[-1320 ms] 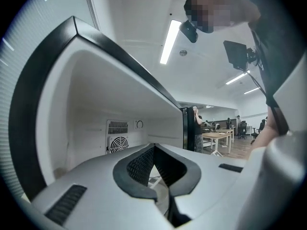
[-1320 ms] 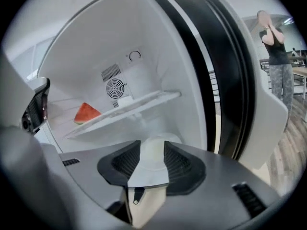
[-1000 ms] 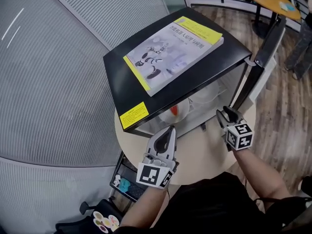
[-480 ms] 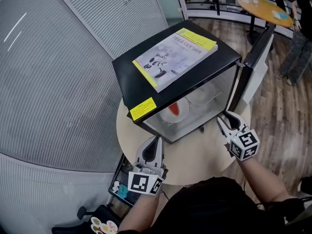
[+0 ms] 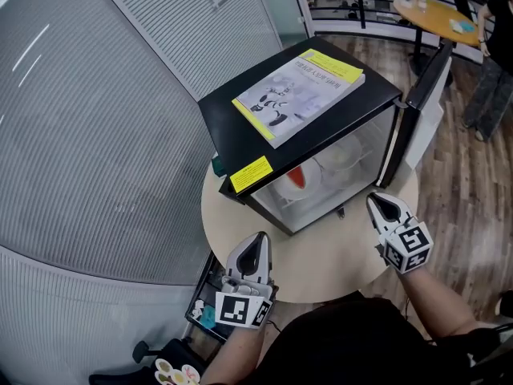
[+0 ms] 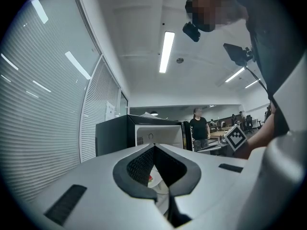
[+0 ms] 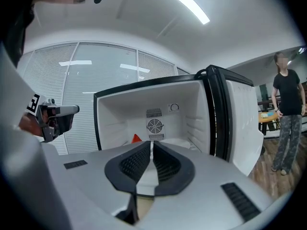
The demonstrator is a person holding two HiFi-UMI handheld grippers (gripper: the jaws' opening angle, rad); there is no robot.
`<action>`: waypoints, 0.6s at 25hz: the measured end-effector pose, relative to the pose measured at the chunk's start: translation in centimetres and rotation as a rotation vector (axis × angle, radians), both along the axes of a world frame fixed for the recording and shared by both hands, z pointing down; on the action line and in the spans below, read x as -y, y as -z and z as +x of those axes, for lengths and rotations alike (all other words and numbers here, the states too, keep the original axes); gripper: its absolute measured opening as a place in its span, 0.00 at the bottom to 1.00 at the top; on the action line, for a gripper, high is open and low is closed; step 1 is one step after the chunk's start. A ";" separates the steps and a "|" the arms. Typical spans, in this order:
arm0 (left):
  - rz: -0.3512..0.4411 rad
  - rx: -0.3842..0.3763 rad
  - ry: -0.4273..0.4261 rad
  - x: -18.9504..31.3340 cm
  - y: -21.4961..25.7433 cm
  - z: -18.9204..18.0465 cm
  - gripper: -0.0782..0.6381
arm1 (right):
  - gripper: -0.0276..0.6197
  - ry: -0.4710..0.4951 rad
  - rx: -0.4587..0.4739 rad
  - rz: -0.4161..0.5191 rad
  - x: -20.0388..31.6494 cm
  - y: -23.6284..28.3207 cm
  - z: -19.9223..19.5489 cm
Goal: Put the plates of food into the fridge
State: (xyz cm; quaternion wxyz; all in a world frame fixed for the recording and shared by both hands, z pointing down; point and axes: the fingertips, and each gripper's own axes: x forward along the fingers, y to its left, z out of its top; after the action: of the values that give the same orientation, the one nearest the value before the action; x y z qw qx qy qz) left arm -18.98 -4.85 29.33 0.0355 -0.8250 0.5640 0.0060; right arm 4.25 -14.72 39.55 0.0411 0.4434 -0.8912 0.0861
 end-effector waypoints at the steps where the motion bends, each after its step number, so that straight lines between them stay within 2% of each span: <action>1: 0.005 0.004 -0.004 -0.1 0.1 0.0 0.11 | 0.07 -0.011 -0.001 0.008 -0.1 0.1 0.0; 15: -0.008 -0.015 -0.024 -1.2 -0.8 -2.4 0.11 | 0.05 -0.141 -0.013 0.077 -2.2 1.2 0.3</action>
State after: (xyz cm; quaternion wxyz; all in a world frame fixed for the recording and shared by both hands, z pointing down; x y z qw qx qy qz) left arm -21.38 -3.70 30.15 0.0279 -0.8317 0.5543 0.0105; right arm 4.59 -12.56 38.34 0.0237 0.5069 -0.8601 0.0516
